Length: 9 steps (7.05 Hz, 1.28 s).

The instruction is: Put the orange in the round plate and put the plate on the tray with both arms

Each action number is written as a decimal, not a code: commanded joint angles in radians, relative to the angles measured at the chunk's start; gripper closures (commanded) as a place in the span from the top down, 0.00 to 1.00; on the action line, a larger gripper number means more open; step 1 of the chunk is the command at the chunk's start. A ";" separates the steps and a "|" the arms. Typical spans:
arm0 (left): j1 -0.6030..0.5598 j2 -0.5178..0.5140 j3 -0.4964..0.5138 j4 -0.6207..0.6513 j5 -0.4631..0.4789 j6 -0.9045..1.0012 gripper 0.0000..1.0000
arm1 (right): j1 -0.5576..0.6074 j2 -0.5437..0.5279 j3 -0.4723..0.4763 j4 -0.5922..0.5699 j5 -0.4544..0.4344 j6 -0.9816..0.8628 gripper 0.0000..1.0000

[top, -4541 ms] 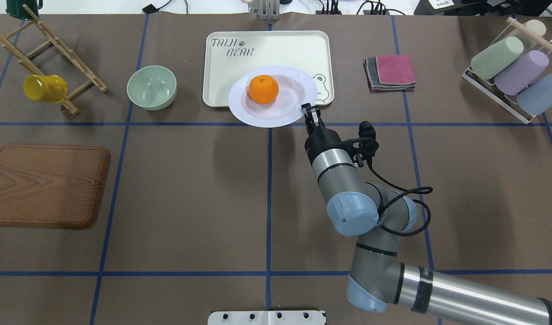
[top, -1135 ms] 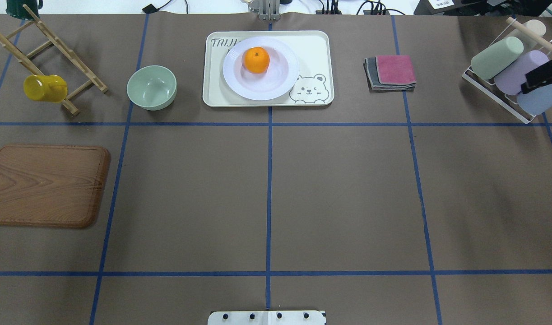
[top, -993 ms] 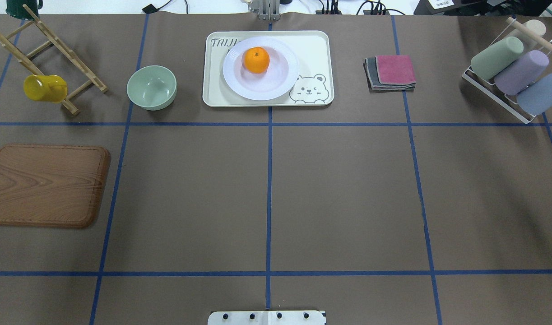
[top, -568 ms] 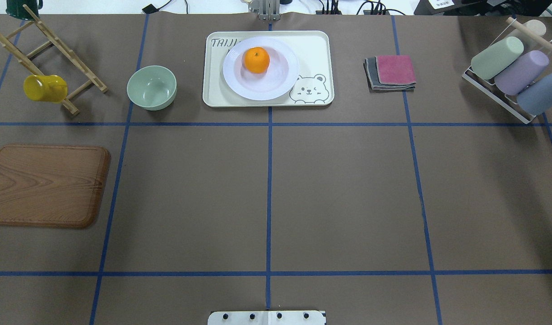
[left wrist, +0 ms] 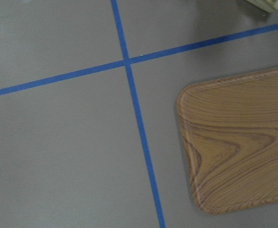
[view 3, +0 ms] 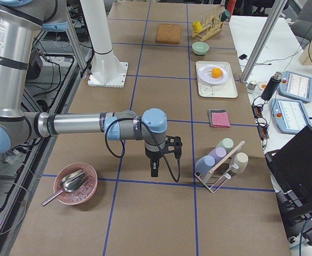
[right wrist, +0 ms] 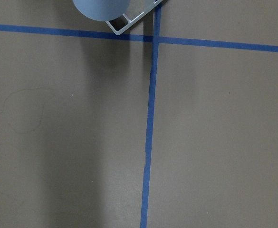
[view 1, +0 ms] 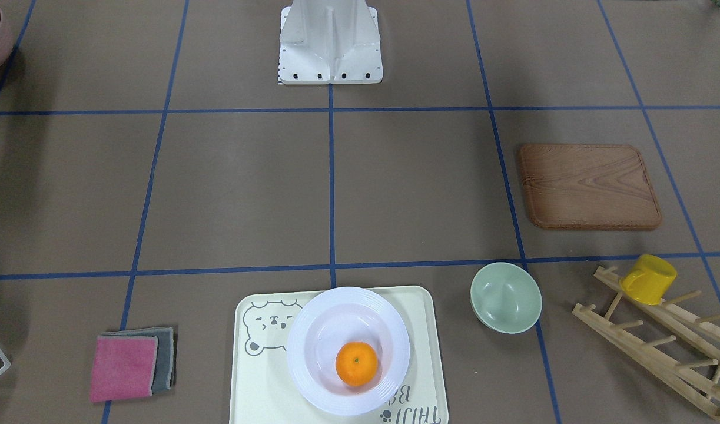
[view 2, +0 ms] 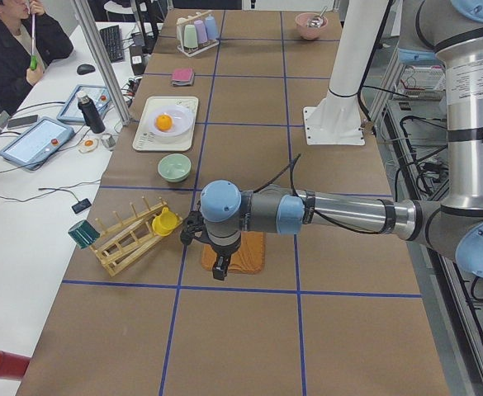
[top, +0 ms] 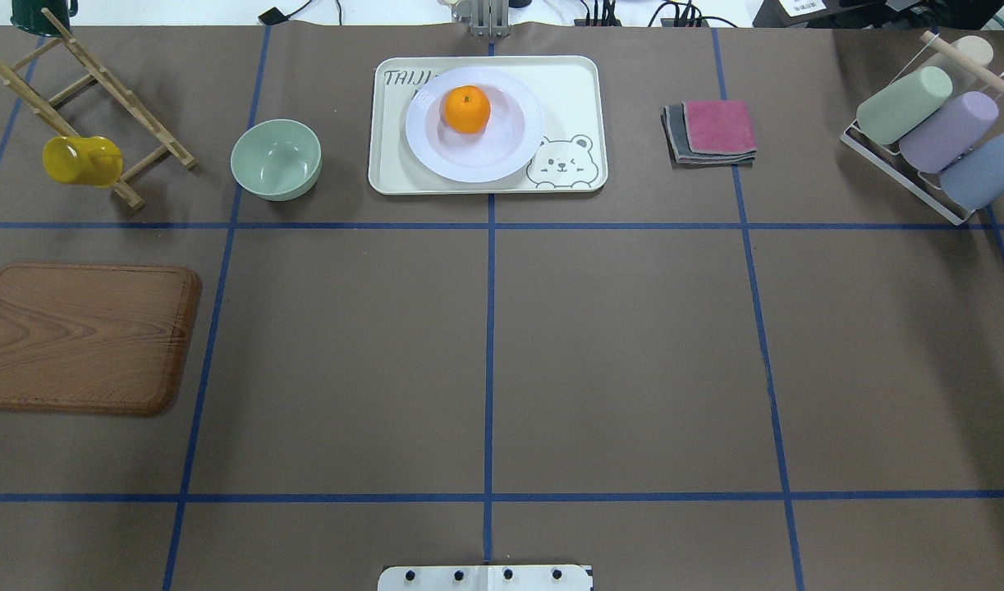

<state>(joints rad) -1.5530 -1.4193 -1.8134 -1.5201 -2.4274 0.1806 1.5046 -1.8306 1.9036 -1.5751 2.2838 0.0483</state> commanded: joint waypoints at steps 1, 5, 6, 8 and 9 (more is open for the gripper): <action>-0.001 0.048 0.006 0.001 0.007 0.005 0.99 | 0.000 0.002 -0.002 0.001 0.002 -0.001 1.00; -0.004 0.066 -0.009 -0.002 0.059 0.005 0.99 | 0.000 0.004 0.000 0.000 0.011 0.001 1.00; -0.005 0.068 -0.012 -0.002 0.060 0.005 0.99 | 0.000 0.002 -0.003 0.000 0.047 0.001 1.00; -0.005 0.066 -0.014 -0.002 0.096 0.005 0.99 | 0.000 0.001 -0.005 0.000 0.074 -0.001 1.00; -0.005 0.069 -0.014 -0.002 0.096 0.005 0.99 | 0.000 0.001 -0.005 0.000 0.074 -0.001 1.00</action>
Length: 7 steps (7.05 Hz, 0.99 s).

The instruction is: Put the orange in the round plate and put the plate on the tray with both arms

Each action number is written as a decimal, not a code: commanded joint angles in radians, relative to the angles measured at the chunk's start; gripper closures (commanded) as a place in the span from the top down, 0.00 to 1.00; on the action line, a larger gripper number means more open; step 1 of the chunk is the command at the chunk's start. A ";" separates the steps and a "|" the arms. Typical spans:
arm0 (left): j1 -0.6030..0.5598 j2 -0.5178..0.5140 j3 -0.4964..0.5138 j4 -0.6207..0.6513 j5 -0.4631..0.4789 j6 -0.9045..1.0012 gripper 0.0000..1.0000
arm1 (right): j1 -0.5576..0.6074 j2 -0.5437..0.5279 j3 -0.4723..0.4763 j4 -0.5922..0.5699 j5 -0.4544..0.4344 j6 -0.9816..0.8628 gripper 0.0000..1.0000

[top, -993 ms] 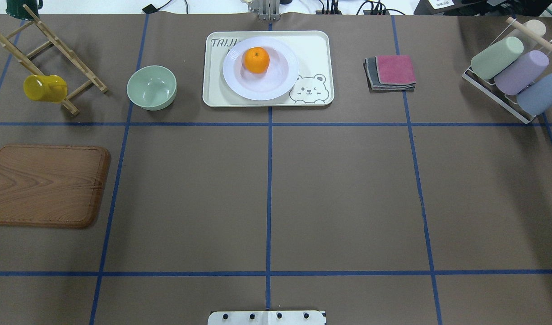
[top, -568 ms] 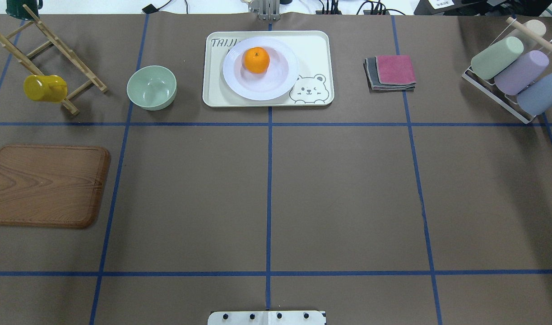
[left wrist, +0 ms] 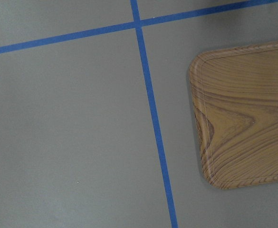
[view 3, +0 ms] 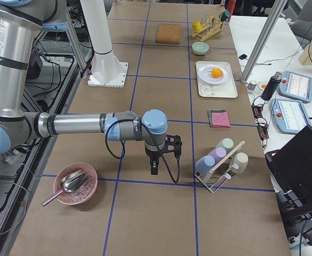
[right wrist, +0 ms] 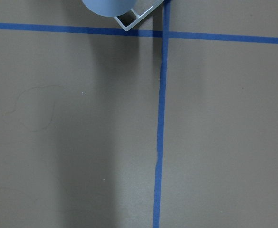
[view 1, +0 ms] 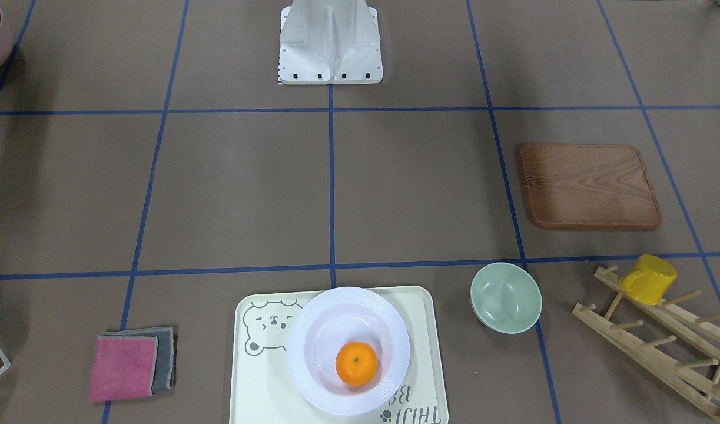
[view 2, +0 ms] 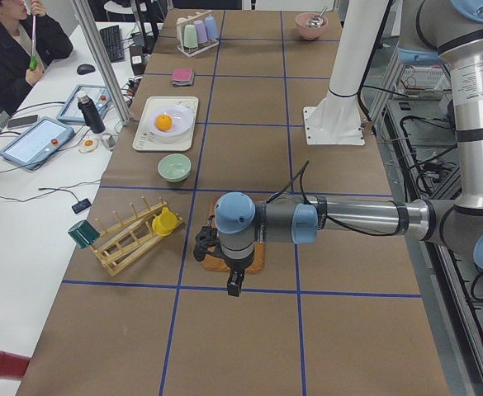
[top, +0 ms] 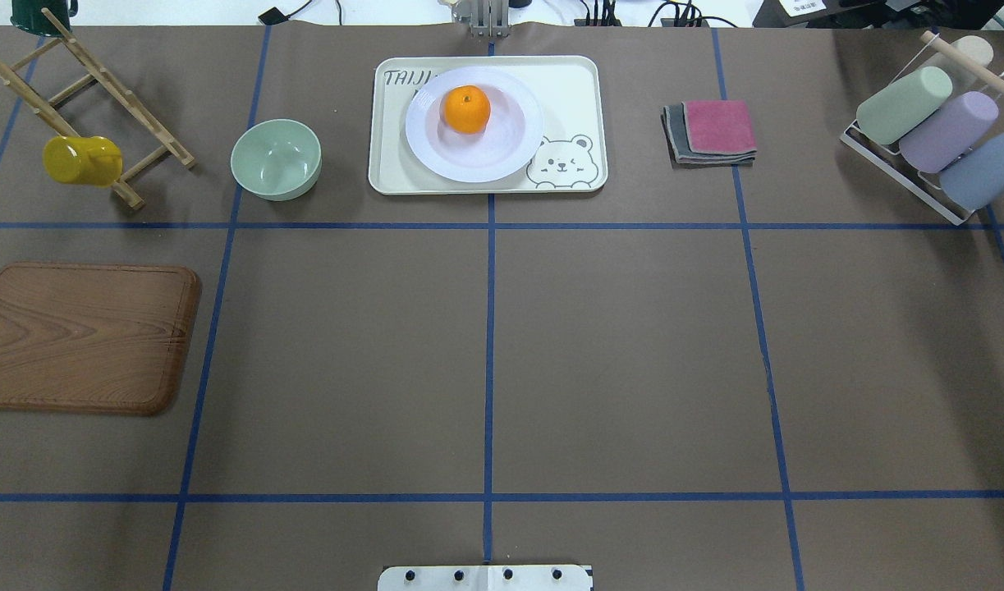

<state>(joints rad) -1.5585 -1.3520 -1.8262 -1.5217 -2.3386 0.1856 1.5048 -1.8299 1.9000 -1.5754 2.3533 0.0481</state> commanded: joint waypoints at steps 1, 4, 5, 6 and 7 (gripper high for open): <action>-0.002 0.004 -0.004 0.000 0.007 0.000 0.99 | 0.000 -0.003 -0.005 0.000 -0.005 -0.001 1.00; -0.002 0.005 -0.002 0.000 0.007 0.000 0.99 | 0.000 -0.005 -0.016 0.002 -0.014 -0.002 1.00; -0.002 0.005 -0.002 0.000 0.007 0.000 0.99 | 0.000 -0.005 -0.003 0.000 -0.005 -0.002 1.00; -0.002 0.005 -0.004 0.000 0.007 0.000 0.99 | 0.003 -0.003 -0.001 0.000 -0.003 0.001 1.00; -0.002 0.005 -0.004 0.002 0.007 0.000 0.99 | 0.014 -0.003 0.002 0.000 0.000 0.002 1.00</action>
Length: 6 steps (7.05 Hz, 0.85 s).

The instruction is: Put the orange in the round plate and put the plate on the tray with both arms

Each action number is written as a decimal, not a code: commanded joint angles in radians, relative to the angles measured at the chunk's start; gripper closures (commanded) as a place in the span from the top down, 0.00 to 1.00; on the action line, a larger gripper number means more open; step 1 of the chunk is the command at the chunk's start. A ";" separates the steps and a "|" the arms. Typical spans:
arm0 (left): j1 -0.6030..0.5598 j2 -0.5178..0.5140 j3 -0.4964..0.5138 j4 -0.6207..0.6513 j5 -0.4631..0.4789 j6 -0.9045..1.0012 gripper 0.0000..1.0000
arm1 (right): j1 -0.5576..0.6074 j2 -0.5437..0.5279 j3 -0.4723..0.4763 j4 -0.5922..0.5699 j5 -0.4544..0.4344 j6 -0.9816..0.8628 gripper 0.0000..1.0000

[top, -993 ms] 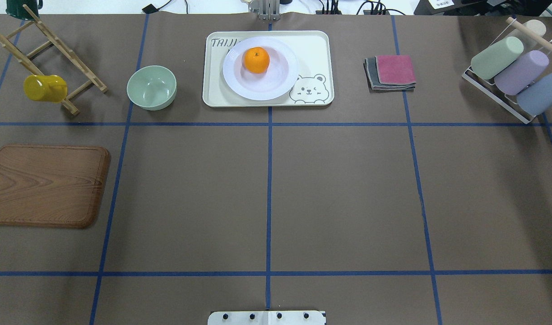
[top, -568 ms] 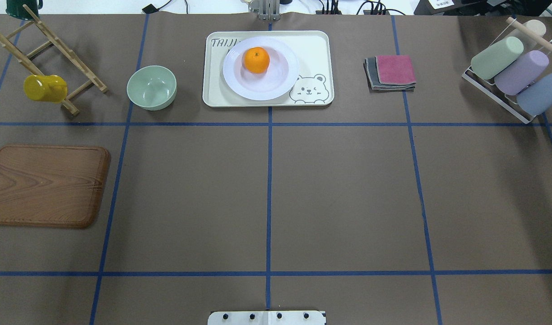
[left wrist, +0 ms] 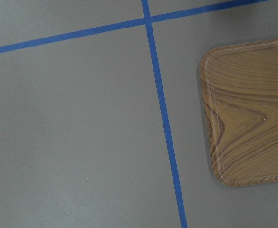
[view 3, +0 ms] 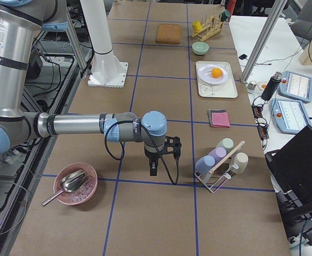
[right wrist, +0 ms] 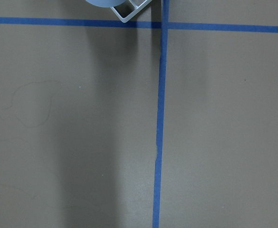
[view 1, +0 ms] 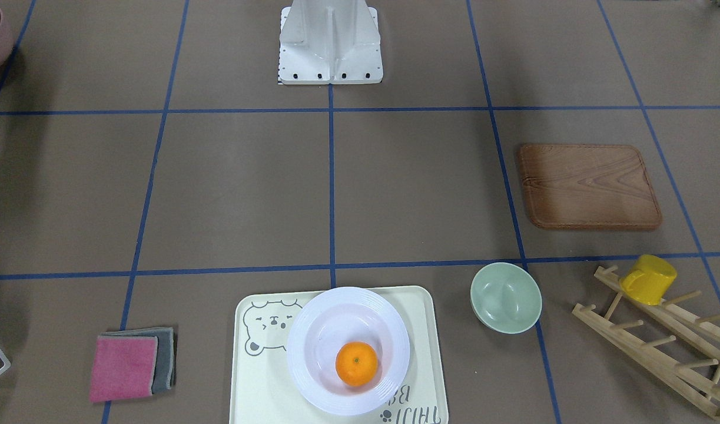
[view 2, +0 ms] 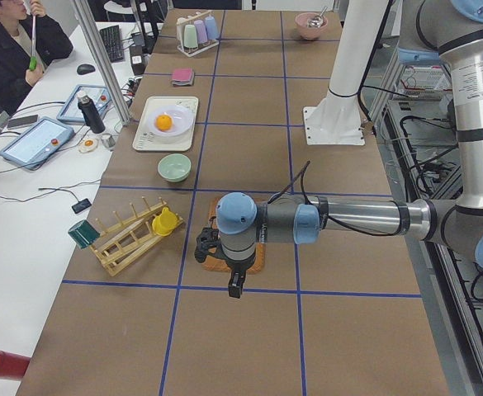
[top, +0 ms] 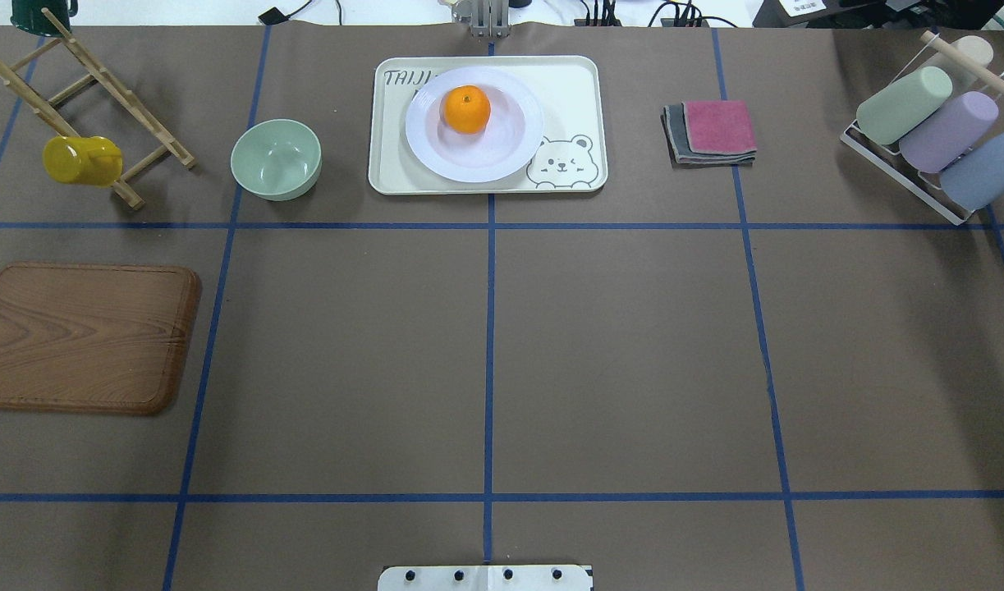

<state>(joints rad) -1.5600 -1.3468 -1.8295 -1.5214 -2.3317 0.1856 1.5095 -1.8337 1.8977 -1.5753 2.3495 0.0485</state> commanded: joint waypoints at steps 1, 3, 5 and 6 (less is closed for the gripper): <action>0.000 -0.002 -0.001 0.001 0.002 0.000 0.99 | 0.014 -0.001 0.014 0.000 0.007 0.005 1.00; 0.000 -0.002 0.001 0.001 0.002 0.000 0.99 | 0.026 0.001 0.024 0.000 0.013 0.007 1.00; 0.000 -0.003 0.001 0.000 0.002 0.000 0.99 | 0.028 -0.002 0.023 0.000 0.013 0.008 1.00; 0.000 -0.003 -0.001 0.000 0.002 0.000 0.99 | 0.028 -0.002 0.020 0.000 0.013 0.010 1.00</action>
